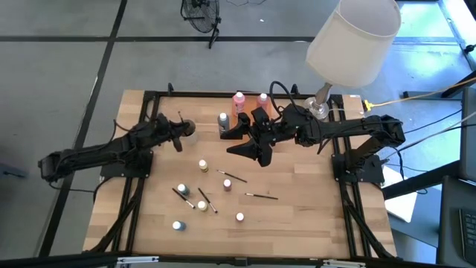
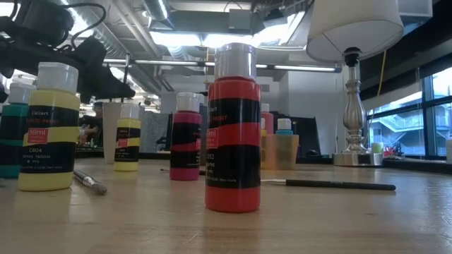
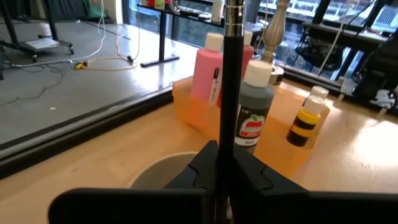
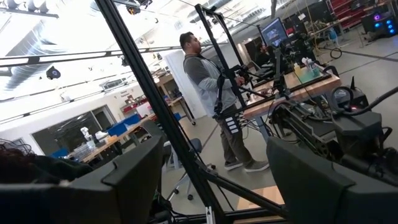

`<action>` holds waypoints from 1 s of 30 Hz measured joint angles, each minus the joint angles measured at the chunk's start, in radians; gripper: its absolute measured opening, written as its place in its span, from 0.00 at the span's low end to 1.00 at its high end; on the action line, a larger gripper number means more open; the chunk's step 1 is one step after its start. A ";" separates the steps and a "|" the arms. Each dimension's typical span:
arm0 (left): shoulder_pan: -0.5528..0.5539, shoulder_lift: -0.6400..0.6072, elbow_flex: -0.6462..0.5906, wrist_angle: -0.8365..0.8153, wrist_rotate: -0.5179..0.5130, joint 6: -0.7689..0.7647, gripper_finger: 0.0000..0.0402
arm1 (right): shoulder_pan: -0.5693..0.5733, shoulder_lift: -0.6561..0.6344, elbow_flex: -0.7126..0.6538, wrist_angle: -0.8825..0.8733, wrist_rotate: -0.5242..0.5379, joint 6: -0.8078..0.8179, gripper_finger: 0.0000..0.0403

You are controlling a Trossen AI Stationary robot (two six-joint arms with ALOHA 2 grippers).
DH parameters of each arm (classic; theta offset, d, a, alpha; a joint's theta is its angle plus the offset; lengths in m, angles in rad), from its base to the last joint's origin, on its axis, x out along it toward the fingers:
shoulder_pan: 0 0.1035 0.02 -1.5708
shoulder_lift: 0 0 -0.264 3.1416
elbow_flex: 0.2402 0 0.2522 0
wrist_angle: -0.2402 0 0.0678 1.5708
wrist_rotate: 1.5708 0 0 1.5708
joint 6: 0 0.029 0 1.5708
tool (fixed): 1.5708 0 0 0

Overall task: Pick & Place Paint Supplies
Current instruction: Put the silver paint brush into the white cup, then put the small green paint bottle into the orange bin

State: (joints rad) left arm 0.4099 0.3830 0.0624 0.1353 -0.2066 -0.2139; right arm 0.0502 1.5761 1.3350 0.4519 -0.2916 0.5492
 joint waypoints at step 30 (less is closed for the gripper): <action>0.000 0.041 0.000 0.032 -0.068 -0.012 0.32 | 0.000 0.000 0.000 -0.026 0.002 0.000 0.72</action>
State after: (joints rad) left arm 0.4099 0.4236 0.0624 0.1675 -0.2742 -0.2260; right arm 0.0502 1.5761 1.3350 0.4259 -0.2893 0.5492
